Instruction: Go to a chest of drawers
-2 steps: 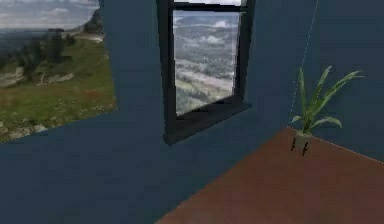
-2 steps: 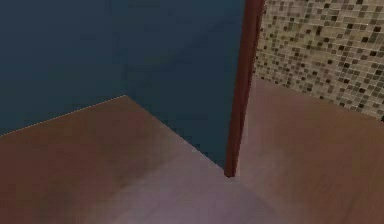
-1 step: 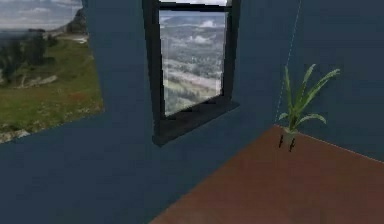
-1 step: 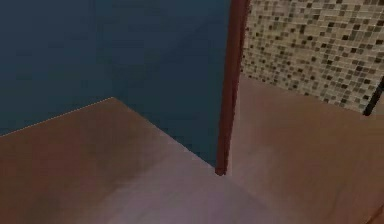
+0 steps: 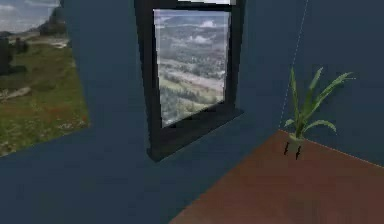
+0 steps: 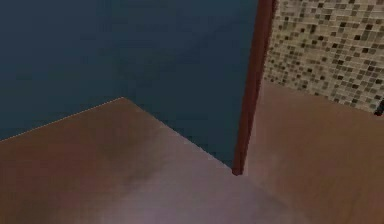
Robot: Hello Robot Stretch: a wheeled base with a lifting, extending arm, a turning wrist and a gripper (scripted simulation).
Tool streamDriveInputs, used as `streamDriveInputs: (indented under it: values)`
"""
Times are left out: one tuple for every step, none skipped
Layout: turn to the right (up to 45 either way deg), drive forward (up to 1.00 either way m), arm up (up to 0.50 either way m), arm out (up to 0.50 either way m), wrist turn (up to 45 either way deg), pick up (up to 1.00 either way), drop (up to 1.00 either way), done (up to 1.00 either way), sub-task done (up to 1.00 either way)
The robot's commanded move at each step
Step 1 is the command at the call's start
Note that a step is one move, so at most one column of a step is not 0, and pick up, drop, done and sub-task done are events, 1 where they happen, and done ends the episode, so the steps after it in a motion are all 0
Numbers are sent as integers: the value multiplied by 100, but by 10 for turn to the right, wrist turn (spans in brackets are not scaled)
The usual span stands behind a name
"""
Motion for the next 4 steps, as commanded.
streamDriveInputs:
  values:
    - [-360,0,0,0,0,0,0,0,0]
    - [0,30,0,0,0,0,0,0,0]
    - [-450,0,0,0,0,0,0,0,0]
    - [-450,0,0,0,0,0,0,0,0]
